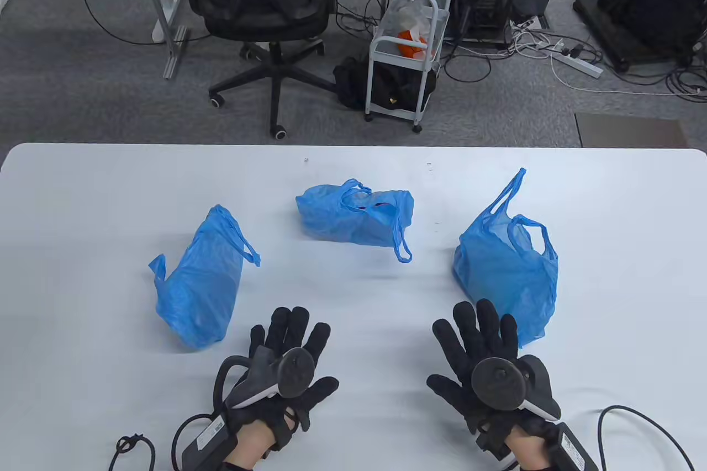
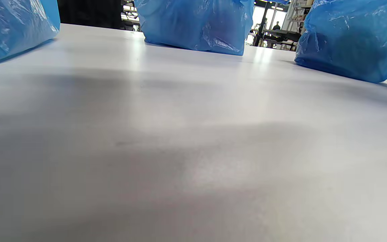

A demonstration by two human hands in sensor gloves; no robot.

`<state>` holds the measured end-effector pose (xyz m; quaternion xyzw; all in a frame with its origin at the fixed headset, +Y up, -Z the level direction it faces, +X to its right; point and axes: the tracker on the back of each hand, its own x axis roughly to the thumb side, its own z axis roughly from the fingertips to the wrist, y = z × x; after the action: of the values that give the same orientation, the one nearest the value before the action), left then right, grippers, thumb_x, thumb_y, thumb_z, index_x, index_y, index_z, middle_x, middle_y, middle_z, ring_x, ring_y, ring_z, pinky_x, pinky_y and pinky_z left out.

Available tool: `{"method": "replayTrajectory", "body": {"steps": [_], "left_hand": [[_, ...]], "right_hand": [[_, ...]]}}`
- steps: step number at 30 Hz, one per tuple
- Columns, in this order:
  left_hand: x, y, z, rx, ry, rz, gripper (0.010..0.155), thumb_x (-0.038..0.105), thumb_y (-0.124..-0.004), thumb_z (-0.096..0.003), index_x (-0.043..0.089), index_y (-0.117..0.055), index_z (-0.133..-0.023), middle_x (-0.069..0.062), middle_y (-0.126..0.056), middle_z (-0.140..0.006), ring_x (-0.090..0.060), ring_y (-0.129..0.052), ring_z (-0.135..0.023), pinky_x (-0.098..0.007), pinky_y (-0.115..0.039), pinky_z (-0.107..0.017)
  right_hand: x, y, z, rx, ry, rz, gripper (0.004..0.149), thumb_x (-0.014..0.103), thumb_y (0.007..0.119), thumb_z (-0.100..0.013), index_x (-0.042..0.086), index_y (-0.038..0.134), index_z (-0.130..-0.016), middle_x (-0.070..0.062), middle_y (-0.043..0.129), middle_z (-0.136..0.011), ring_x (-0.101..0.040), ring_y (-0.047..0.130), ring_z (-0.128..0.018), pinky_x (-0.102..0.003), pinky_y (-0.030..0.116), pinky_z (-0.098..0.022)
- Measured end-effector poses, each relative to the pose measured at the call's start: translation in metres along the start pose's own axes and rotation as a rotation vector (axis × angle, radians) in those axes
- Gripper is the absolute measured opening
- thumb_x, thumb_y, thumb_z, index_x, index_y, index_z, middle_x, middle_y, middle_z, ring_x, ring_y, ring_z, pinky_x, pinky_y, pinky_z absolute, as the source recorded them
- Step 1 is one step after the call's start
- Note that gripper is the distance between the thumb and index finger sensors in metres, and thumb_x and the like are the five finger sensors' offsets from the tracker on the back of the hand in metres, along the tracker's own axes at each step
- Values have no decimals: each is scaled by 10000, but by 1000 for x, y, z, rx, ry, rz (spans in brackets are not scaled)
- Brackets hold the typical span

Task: Tie knot on plastic bag top

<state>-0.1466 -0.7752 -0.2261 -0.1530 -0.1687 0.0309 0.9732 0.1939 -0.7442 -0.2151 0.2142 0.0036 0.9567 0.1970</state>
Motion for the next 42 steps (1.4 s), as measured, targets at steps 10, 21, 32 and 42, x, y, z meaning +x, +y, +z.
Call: {"method": "replayTrajectory", "body": {"steps": [10, 21, 32, 42], "left_hand": [[-1, 0, 0, -3, 6, 3, 860, 848, -443, -378, 517, 164, -889, 84, 266, -1009, -272, 171, -1025, -648, -144, -729], [-2, -2, 0, -16, 10, 21, 857, 844, -450, -376, 522, 159, -887, 89, 260, -1010, -267, 167, -1026, -646, -146, -730], [-3, -1, 2, -9, 8, 26, 856, 841, -452, -377, 522, 155, -889, 88, 253, -1013, -269, 162, -1026, -644, -150, -729], [-3, -2, 6, -32, -2, 33, 845, 832, -460, -382, 528, 137, -897, 82, 241, -1018, -270, 155, -1026, -636, -139, -726]], "right_hand": [[1, 0, -1, 14, -2, -6, 842, 598, 700, -400, 388, 119, -973, -46, -91, -1056, -483, -125, -973, -706, -67, -613], [2, 1, -1, 29, -8, -7, 841, 593, 704, -404, 383, 126, -978, -52, -84, -1059, -488, -117, -974, -708, -62, -613], [11, -3, 3, -25, -53, 10, 840, 505, 839, -392, 407, 259, -992, -44, -31, -1084, -486, -99, -988, -700, -79, -622], [13, -98, -51, -104, 176, 339, 959, 426, 956, -356, 359, 257, -1009, -7, -68, -1078, -465, -137, -1012, -677, -127, -649]]}}
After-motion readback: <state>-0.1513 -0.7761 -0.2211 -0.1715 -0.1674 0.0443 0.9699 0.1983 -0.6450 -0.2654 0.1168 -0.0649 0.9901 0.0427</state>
